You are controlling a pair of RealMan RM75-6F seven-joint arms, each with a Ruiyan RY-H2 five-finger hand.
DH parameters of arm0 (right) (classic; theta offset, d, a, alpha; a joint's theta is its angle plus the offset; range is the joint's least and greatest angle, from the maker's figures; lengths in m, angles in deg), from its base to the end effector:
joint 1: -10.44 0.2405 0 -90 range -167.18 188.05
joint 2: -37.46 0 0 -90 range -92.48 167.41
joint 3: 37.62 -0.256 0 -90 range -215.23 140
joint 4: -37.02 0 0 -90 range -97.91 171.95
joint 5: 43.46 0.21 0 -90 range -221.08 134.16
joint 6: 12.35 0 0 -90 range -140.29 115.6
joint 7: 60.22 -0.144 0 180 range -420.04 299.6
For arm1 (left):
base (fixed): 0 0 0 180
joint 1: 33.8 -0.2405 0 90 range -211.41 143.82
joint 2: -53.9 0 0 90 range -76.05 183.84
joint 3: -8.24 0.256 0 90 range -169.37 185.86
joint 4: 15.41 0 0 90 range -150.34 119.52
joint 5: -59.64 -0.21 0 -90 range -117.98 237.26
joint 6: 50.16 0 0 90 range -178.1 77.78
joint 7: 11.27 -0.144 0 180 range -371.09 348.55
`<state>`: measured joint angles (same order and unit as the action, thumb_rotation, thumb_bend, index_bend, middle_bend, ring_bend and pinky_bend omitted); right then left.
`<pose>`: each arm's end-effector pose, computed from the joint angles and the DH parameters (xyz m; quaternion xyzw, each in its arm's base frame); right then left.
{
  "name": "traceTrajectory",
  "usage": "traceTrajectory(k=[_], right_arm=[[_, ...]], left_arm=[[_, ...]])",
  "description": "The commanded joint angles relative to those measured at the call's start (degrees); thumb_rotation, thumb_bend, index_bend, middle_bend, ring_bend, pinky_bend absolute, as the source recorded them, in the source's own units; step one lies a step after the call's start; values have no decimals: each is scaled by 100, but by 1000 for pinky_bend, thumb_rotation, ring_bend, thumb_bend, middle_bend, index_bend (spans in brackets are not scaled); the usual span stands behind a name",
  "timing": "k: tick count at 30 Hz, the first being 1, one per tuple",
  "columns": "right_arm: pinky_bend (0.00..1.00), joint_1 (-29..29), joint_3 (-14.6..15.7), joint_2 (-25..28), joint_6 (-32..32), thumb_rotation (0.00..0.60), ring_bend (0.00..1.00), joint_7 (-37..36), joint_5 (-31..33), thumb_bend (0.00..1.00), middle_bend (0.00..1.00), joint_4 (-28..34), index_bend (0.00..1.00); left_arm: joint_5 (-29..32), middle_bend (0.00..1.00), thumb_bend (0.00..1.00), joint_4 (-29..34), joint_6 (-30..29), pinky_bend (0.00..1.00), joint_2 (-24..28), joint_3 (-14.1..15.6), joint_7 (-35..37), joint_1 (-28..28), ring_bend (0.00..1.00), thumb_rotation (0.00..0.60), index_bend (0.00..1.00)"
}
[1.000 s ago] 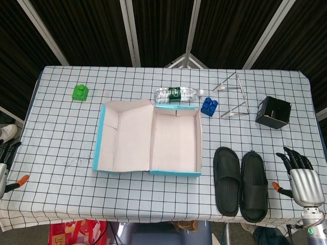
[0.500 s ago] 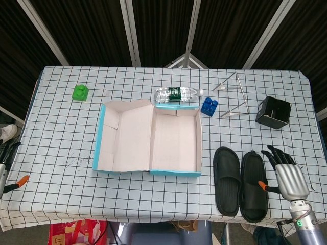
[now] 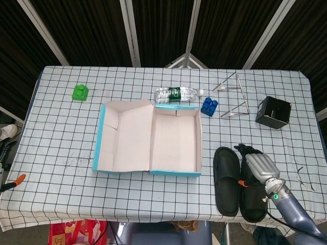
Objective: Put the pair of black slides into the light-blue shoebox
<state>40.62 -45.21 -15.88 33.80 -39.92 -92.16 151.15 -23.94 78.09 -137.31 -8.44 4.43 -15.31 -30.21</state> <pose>-0.2272 -0.2691 0.1163 0.6917 -0.5257 0.2179 0.4446 -0.3152 0.1772 0.1766 -0.5818 -0.3635 -0.3674 0.6281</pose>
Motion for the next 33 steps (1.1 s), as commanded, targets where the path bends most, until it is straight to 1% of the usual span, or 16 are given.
traceTrajectory(k=[1, 4, 9, 10, 12, 14, 18, 24, 33], right_arm=[[137, 725, 63, -38, -396, 600, 63, 515, 913, 178, 44, 98, 59], [136, 1092, 185, -139, -527, 600, 59, 724, 1388, 178, 44, 30, 59], [124, 1842, 612, -278, -474, 600, 51, 1395, 2332, 178, 44, -98, 59], [124, 1902, 641, -287, -485, 600, 51, 1432, 2420, 178, 44, -106, 59], [124, 2164, 737, -332, -586, 600, 51, 1539, 2828, 178, 44, -182, 59], [122, 2498, 894, -399, -649, 600, 51, 1686, 3295, 178, 44, -290, 59], [115, 2937, 1184, -597, -627, 600, 50, 1883, 3861, 178, 44, -484, 59], [115, 3268, 1458, -794, -769, 600, 49, 1900, 4246, 178, 44, -776, 59], [103, 3639, 1741, -883, -1033, 600, 49, 1784, 4506, 179, 46, -1042, 70]], left_arm=[[11, 52, 87, 1, 1, 38, 8, -7, 12, 0, 0, 600, 132], [15, 52, 87, -1, -11, 38, 16, -8, 22, -8, 0, 600, 132], [51, 52, 87, -7, 33, 38, 15, -17, 7, 9, 0, 600, 132], [54, 52, 87, -8, 39, 38, 13, -16, 3, 11, 0, 600, 132], [62, 52, 87, -8, 64, 38, 8, -14, -20, 21, 0, 600, 132], [67, 52, 87, -8, 73, 38, 4, -15, -36, 27, 0, 600, 132], [110, 52, 87, -22, 97, 39, -9, -30, -62, 38, 0, 600, 132], [145, 52, 87, -19, 127, 38, -29, -37, -121, 54, 0, 600, 132], [155, 51, 87, -11, 174, 39, -61, -25, -215, 80, 0, 600, 134]])
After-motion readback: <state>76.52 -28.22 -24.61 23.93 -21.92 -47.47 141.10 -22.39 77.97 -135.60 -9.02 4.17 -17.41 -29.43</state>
